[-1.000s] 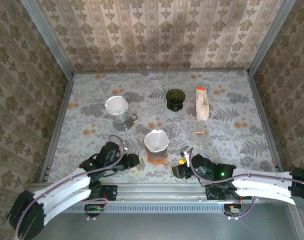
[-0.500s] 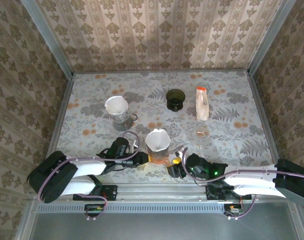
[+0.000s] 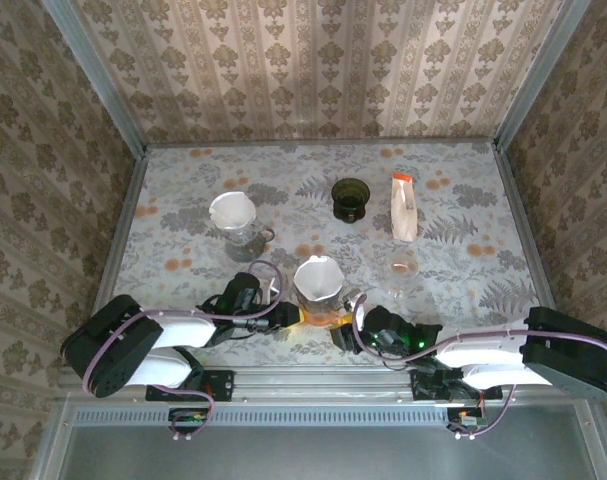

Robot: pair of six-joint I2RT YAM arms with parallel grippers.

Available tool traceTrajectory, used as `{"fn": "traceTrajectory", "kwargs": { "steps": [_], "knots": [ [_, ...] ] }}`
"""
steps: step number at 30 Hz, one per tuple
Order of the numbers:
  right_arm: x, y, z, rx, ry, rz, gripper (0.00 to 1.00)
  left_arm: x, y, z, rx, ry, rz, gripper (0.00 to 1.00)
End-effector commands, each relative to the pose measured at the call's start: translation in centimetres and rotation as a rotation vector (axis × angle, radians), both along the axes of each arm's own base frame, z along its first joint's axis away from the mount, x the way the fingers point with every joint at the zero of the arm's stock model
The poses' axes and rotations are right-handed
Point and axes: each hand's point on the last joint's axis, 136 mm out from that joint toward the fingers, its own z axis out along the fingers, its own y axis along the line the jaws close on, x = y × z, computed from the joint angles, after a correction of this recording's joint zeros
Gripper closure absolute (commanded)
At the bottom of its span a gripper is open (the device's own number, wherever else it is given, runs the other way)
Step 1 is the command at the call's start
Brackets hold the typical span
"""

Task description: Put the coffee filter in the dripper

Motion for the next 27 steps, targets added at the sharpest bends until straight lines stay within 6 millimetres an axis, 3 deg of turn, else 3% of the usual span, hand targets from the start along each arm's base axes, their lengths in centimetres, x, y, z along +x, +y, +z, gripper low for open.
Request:
{"fn": "traceTrajectory", "kwargs": {
  "steps": [1, 27],
  "knots": [
    [1.5, 0.6, 1.8, 0.039, -0.072, -0.048, 0.58, 1.4, -0.6, 1.5, -0.042, -0.045, 0.020, 0.68],
    [6.7, 1.5, 0.5, 0.037, -0.135, -0.207, 0.63, 5.0, -1.5, 2.2, -0.135, -0.066, 0.117, 0.70]
  ]
}}
